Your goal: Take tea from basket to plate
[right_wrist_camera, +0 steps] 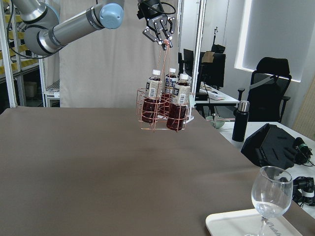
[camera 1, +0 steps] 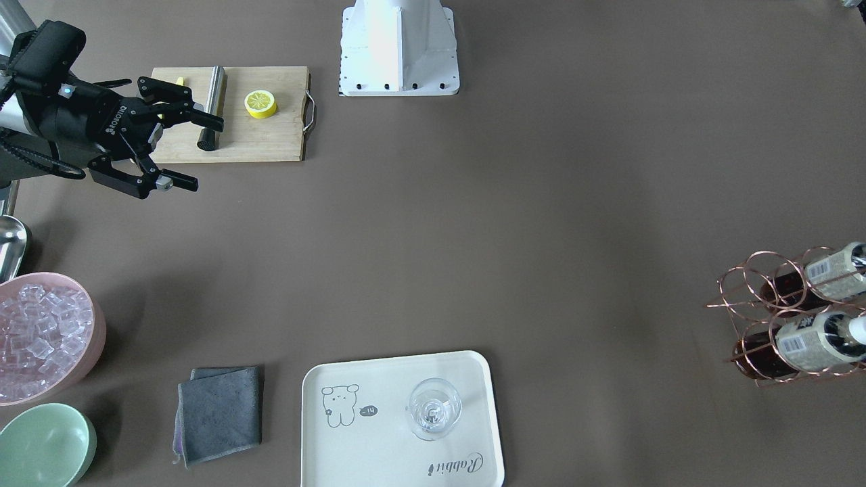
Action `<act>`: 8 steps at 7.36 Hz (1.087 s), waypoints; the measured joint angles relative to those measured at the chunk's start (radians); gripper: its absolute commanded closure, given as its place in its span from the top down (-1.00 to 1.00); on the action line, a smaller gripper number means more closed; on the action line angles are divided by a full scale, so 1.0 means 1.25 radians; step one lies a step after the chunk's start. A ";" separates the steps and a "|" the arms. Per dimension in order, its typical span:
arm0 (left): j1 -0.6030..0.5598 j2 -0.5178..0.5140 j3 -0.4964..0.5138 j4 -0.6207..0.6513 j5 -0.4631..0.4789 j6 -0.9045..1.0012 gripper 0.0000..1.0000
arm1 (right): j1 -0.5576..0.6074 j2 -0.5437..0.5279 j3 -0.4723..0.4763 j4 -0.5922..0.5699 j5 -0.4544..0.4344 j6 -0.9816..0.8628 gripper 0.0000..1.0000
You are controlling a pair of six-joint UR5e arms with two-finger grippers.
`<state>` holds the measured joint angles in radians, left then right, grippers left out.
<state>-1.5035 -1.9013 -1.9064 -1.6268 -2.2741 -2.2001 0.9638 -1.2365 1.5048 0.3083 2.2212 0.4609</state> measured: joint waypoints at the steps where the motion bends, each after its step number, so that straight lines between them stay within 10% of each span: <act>1: 0.033 0.005 -0.069 0.050 0.002 -0.026 -1.00 | 0.000 0.000 0.000 0.000 0.000 0.001 0.99; 5: 0.231 -0.023 -0.234 0.177 0.027 -0.209 -1.00 | 0.000 0.000 0.000 0.000 0.001 0.002 0.99; 8: 0.464 -0.267 -0.235 0.390 0.194 -0.334 -1.00 | -0.005 0.001 -0.001 0.000 0.001 0.001 0.99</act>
<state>-0.9231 -2.2347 -2.1996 -1.1399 -2.0312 -2.6173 0.9572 -1.2350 1.5037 0.3084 2.2227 0.4624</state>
